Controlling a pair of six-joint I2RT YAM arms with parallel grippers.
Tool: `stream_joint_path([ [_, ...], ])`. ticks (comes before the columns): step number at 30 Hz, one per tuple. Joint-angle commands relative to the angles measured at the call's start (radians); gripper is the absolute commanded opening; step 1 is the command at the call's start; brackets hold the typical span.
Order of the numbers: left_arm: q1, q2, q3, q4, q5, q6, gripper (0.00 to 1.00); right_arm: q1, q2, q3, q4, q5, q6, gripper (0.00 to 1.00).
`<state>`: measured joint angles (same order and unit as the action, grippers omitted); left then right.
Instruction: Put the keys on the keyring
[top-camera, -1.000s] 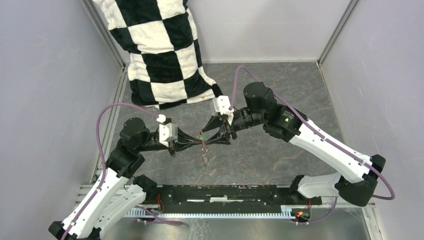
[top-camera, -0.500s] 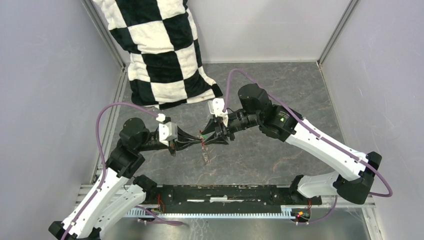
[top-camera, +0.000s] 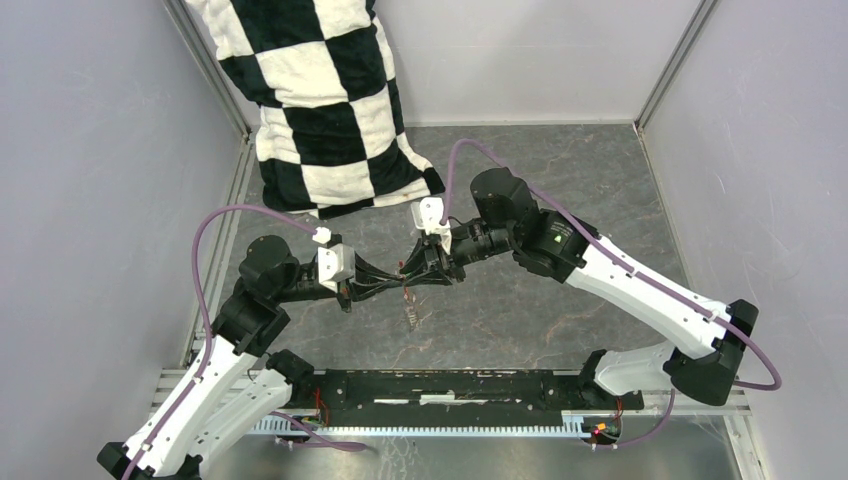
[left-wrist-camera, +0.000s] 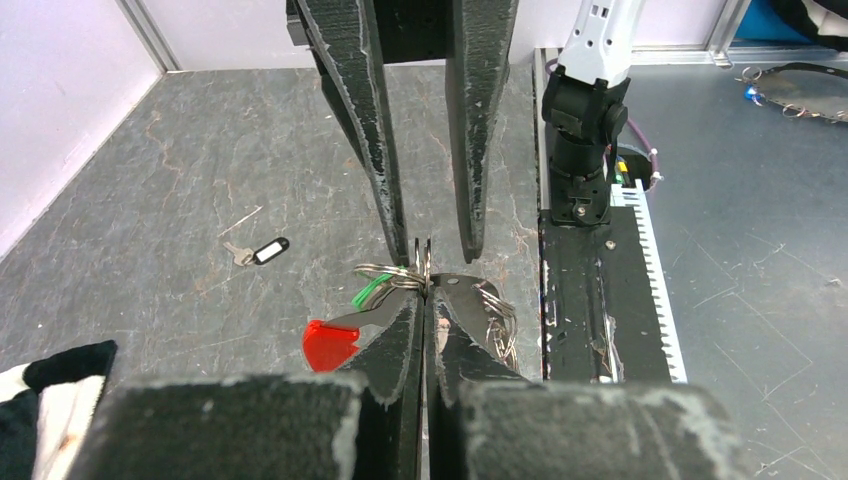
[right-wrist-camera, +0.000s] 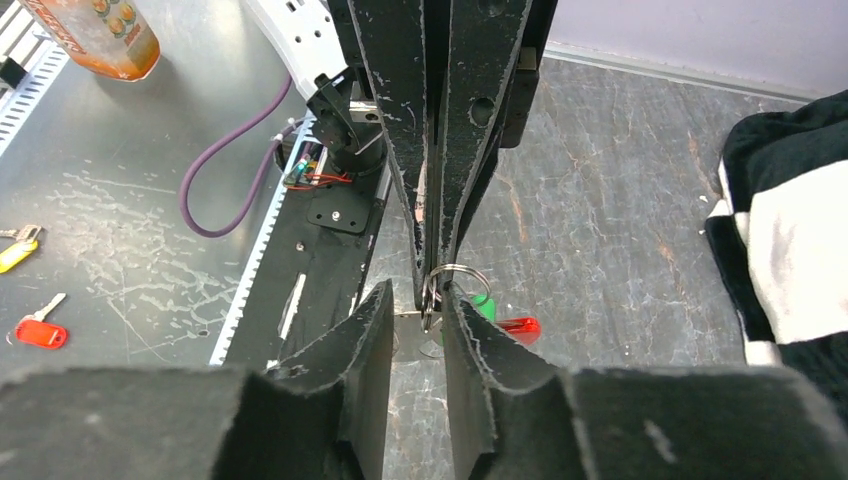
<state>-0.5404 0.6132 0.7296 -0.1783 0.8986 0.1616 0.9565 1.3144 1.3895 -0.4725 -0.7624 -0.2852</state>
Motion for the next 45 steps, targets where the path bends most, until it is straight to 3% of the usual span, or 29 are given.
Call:
stream_joint_path([
  [1, -0.003, -0.009, 0.005, 0.03, 0.022, 0.001, 0.02, 0.009, 0.006, 0.014, 0.044, -0.015, 0.007, 0.27],
  [9, -0.003, -0.006, 0.006, 0.026, 0.031, 0.004, 0.02, 0.008, 0.008, -0.006, 0.063, -0.016, 0.02, 0.01],
  [18, -0.003, -0.006, 0.014, 0.024, 0.026, 0.003, 0.07, 0.008, -0.017, -0.051, 0.06, 0.055, 0.02, 0.0],
  [22, -0.003, -0.01, 0.018, 0.023, 0.022, 0.009, 0.02, 0.011, -0.023, -0.067, 0.064, 0.034, 0.02, 0.0],
  [27, -0.003, -0.009, 0.022, 0.022, -0.003, 0.002, 0.02, 0.014, -0.022, -0.068, 0.06, 0.031, 0.017, 0.13],
  [31, -0.003, -0.008, 0.027, 0.021, -0.006, -0.002, 0.02, 0.014, -0.03, -0.072, 0.058, 0.028, 0.009, 0.13],
  [33, -0.003, -0.008, 0.029, 0.021, -0.01, -0.002, 0.02, 0.014, -0.031, -0.071, 0.054, 0.03, 0.003, 0.11],
  [35, -0.003, -0.007, 0.03, 0.021, -0.007, -0.002, 0.02, 0.015, -0.032, -0.069, 0.052, 0.033, -0.001, 0.01],
  [41, -0.003, -0.004, 0.033, 0.017, 0.009, -0.007, 0.02, 0.014, -0.039, -0.064, 0.048, 0.054, 0.0, 0.0],
  [43, -0.003, -0.004, 0.038, 0.0, 0.012, 0.012, 0.16, 0.015, -0.04, -0.059, 0.04, 0.06, 0.004, 0.0],
  [44, -0.003, -0.004, 0.046, -0.033, 0.007, 0.032, 0.35, 0.014, -0.04, -0.057, 0.034, 0.058, 0.008, 0.0],
  [45, -0.003, -0.004, 0.054, -0.063, -0.002, 0.063, 0.42, 0.014, -0.037, -0.053, 0.029, 0.053, 0.012, 0.0],
])
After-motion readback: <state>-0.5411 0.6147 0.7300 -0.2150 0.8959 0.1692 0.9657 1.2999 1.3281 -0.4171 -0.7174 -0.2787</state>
